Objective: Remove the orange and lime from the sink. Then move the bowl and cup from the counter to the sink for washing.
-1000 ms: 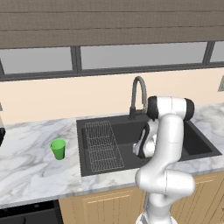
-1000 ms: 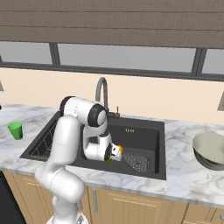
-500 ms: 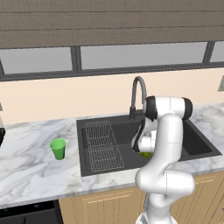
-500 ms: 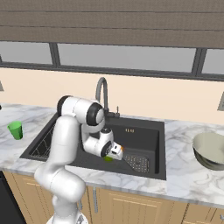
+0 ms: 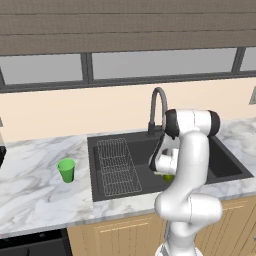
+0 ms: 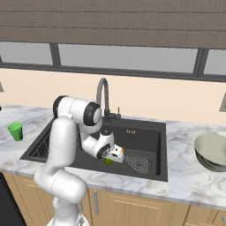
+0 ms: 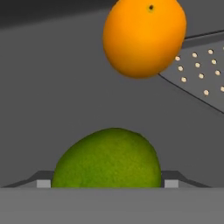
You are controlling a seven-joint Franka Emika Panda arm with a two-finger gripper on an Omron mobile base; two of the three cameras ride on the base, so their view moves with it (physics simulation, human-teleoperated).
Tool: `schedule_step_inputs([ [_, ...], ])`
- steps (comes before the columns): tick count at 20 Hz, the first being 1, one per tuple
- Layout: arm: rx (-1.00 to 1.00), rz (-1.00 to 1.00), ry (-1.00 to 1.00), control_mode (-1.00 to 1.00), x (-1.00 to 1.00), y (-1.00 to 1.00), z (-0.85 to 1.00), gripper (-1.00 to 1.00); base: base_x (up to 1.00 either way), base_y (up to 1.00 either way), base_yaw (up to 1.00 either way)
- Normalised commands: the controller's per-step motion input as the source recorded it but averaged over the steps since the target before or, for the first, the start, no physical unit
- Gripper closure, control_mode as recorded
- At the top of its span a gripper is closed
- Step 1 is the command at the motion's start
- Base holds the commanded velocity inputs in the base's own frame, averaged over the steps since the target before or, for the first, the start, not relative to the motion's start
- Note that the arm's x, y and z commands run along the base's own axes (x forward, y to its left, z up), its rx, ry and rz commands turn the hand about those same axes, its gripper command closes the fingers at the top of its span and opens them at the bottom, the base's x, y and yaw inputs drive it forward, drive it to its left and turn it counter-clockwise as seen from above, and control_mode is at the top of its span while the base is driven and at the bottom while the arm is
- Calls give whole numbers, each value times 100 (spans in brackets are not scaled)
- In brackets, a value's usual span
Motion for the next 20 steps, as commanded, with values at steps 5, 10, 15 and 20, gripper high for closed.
schedule_step_inputs([
  [5,0,0,-6,-100,-12,0,27,100,0,0,0],
  [10,1,2,-10,-100,-15,-1,35,100,0,0,0],
  [15,0,1,-3,-100,-17,-1,32,100,0,0,0],
  [20,0,0,-3,-100,-21,-5,32,100,0,0,0],
])
